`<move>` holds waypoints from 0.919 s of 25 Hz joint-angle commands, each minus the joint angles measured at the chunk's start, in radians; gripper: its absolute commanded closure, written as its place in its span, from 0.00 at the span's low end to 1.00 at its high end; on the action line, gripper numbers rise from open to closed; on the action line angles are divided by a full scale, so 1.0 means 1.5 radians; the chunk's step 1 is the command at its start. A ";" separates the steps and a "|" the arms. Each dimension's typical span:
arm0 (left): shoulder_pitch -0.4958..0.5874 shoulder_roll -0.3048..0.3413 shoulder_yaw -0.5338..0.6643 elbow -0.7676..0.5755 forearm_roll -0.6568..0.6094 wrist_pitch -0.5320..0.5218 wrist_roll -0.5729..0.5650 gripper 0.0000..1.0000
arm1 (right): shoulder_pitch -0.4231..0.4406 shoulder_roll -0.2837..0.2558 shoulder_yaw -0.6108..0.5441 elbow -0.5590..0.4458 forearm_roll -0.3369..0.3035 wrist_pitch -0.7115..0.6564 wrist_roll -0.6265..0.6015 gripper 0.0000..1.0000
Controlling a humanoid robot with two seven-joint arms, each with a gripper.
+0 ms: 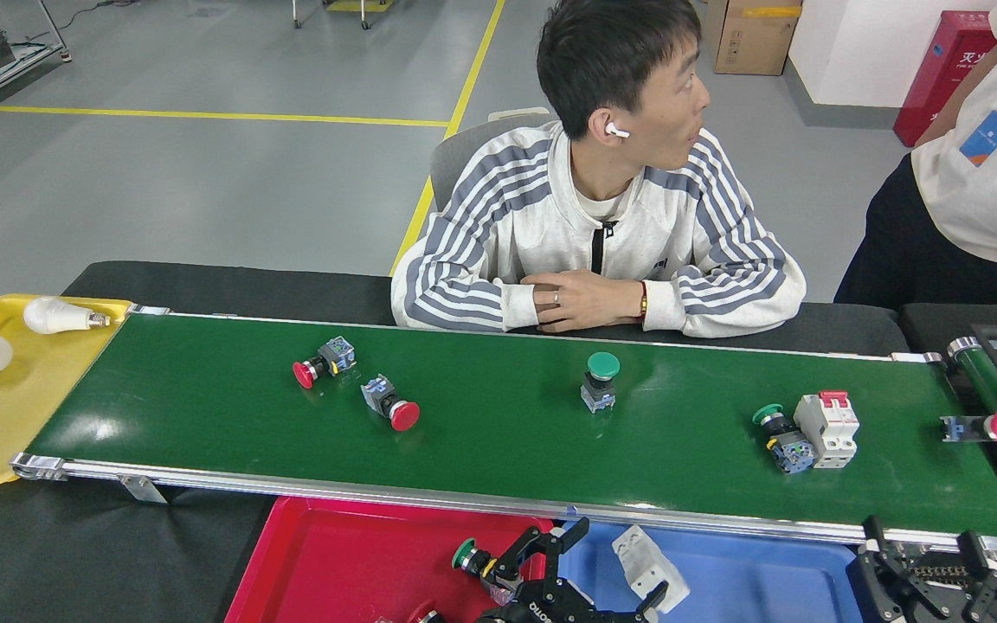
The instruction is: Pick switch part from conveyor to tray
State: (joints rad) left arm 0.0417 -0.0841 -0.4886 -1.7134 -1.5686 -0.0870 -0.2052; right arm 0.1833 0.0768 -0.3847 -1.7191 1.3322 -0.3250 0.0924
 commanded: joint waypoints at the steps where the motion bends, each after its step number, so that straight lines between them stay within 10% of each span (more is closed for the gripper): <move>1: 0.015 0.024 0.107 -0.008 0.002 0.020 0.005 0.00 | -0.025 -0.013 0.029 0.008 0.010 0.008 0.040 0.00; 6: 0.062 0.107 0.287 -0.006 0.004 0.020 0.026 0.00 | -0.084 -0.035 0.100 0.072 0.045 0.043 0.049 0.00; 13: 0.060 0.107 0.308 -0.007 0.024 0.020 0.027 0.00 | -0.118 -0.037 0.185 0.098 0.045 0.055 0.088 0.00; 23: -0.153 0.094 0.312 0.173 0.037 0.033 0.020 0.00 | -0.281 -0.041 0.262 0.277 0.047 0.127 0.104 0.00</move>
State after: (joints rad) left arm -0.1534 0.0595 -0.0229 -1.4789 -1.5102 -0.0440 -0.1772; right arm -0.2049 0.0228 -0.0004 -1.3202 1.4015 -0.1492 0.2448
